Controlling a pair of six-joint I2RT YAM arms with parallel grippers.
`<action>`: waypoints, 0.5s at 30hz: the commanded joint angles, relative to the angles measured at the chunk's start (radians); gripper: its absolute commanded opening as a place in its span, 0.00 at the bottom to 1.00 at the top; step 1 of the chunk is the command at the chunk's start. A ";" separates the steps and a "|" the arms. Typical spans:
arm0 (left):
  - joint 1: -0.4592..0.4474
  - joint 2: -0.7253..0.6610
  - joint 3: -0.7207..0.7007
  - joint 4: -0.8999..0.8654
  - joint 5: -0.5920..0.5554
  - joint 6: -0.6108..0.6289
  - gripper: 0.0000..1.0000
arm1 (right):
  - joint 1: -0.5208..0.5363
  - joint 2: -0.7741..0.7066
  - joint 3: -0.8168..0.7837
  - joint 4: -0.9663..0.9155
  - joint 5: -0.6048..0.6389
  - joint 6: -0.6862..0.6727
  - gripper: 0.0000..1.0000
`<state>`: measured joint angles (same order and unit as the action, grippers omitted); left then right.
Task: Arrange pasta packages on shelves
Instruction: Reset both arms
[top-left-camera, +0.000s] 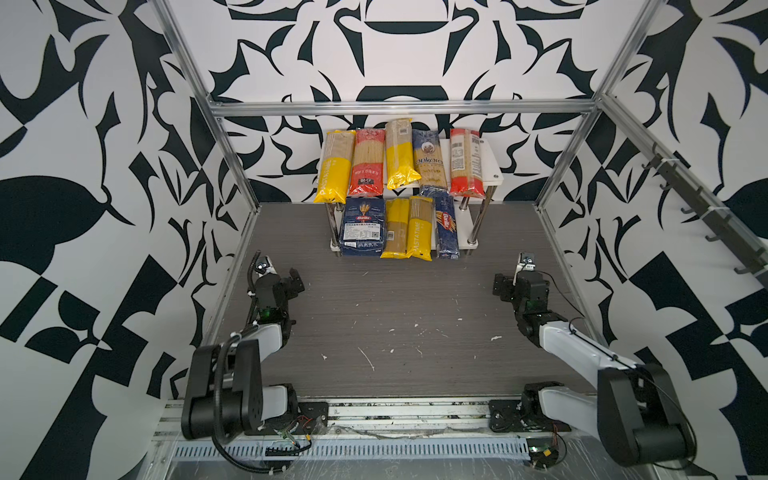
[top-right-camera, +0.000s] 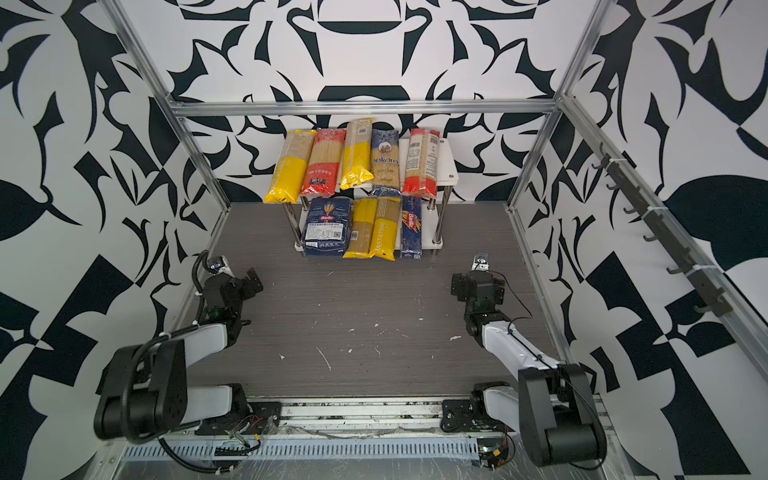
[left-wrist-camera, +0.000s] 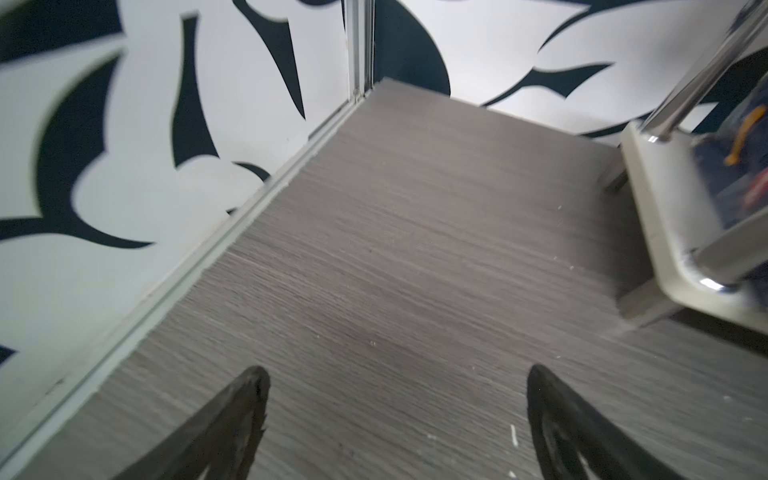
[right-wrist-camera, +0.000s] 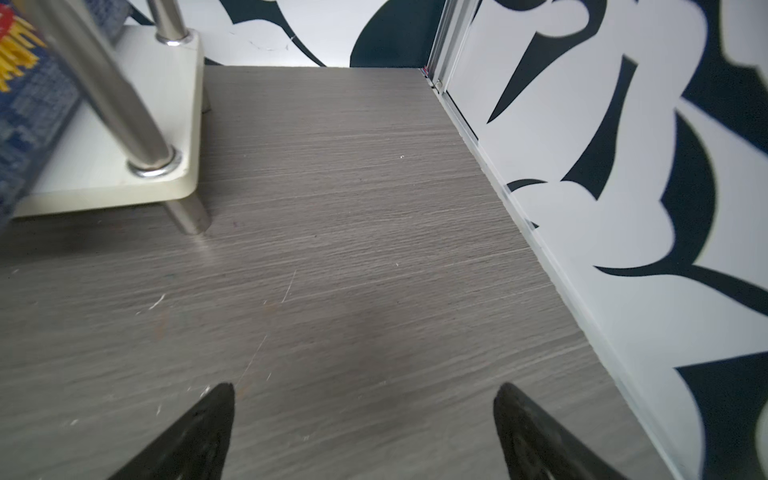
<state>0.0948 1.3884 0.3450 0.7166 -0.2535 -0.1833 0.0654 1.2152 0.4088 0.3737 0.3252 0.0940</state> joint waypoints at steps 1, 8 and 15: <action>0.007 0.113 -0.029 0.258 0.063 0.017 0.99 | -0.021 0.097 -0.011 0.255 -0.061 0.011 1.00; 0.007 0.179 -0.018 0.316 0.157 0.051 0.99 | -0.028 0.305 -0.034 0.462 -0.219 -0.052 1.00; 0.009 0.176 0.041 0.188 0.253 0.089 0.99 | -0.029 0.344 -0.059 0.554 -0.248 -0.060 1.00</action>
<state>0.0990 1.5620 0.3637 0.9150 -0.0566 -0.1207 0.0395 1.5703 0.3439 0.8143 0.1101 0.0494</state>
